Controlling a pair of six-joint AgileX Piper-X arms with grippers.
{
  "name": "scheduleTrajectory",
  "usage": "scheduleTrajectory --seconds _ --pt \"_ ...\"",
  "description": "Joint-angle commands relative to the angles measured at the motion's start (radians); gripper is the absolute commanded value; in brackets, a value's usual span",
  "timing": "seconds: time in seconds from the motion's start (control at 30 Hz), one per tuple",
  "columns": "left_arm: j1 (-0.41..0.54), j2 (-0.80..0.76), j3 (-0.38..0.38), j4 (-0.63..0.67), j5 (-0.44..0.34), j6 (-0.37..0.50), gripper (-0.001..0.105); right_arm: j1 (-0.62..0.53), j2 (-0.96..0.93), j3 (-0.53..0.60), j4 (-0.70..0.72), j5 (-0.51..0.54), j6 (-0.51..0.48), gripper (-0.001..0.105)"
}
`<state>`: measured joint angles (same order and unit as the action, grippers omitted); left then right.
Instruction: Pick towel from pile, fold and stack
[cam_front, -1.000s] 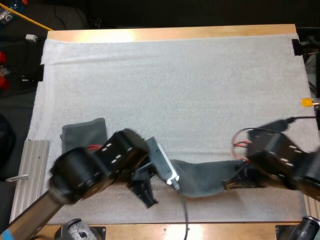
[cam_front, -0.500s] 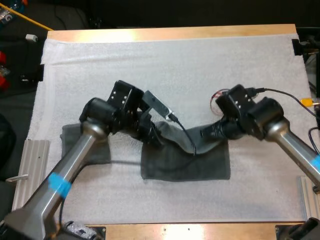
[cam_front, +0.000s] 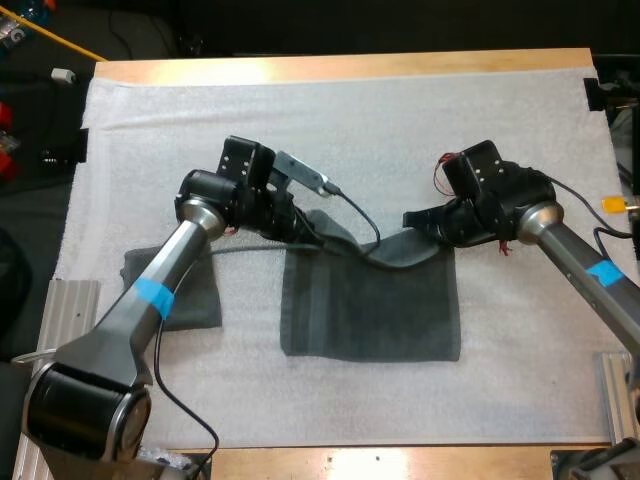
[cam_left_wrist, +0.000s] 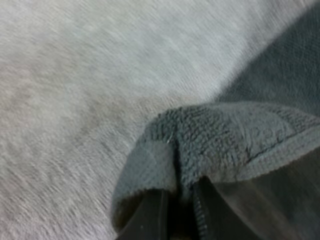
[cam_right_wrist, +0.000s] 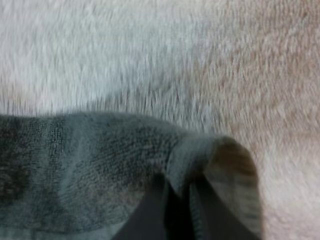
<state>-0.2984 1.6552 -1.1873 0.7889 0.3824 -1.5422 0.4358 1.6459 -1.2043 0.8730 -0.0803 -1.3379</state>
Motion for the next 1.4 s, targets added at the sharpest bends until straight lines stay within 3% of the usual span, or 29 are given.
scheduleTrajectory --seconds 0.0,0.13,0.2,0.3,0.37,0.43,0.53,0.6,0.7,0.9,1.37 --pt "0.009 0.008 0.001 -0.035 0.024 -0.025 0.000 -0.009 0.007 -0.002 -0.022 -0.013 0.024 0.000" --pt "0.033 0.053 0.001 -0.072 0.045 -0.039 0.000 -0.021 0.036 -0.002 -0.069 -0.029 0.083 0.000" --pt "0.041 0.068 0.001 -0.083 0.051 -0.054 0.000 -0.027 0.050 -0.002 -0.091 -0.059 0.110 0.006" --pt "0.054 0.084 0.001 -0.087 0.064 -0.054 0.008 -0.035 0.064 -0.002 -0.137 -0.081 0.152 0.028" --pt "0.059 0.084 0.001 -0.098 0.064 -0.054 0.021 -0.039 0.072 -0.002 -0.181 -0.097 0.167 0.044" --pt "0.064 0.084 -0.001 -0.114 0.064 -0.058 0.035 -0.041 0.072 -0.002 -0.228 -0.106 0.167 0.051" --pt "0.075 0.084 -0.020 -0.115 0.064 -0.067 0.056 -0.041 0.072 -0.002 -0.299 -0.106 0.169 0.051" --pt "0.081 0.083 -0.037 -0.112 0.064 -0.076 0.061 -0.041 0.069 -0.002 -0.328 -0.106 0.169 0.051" --pt "0.097 0.073 -0.070 -0.111 0.064 -0.100 0.061 -0.041 0.056 -0.002 -0.353 -0.103 0.156 0.051" --pt "0.114 -0.013 -0.090 -0.087 0.062 -0.113 0.061 -0.041 -0.024 -0.002 -0.316 -0.063 0.002 0.051" --pt "0.113 -0.299 -0.090 0.171 0.046 -0.106 0.061 -0.041 -0.357 -0.002 0.114 0.115 -0.189 0.051"
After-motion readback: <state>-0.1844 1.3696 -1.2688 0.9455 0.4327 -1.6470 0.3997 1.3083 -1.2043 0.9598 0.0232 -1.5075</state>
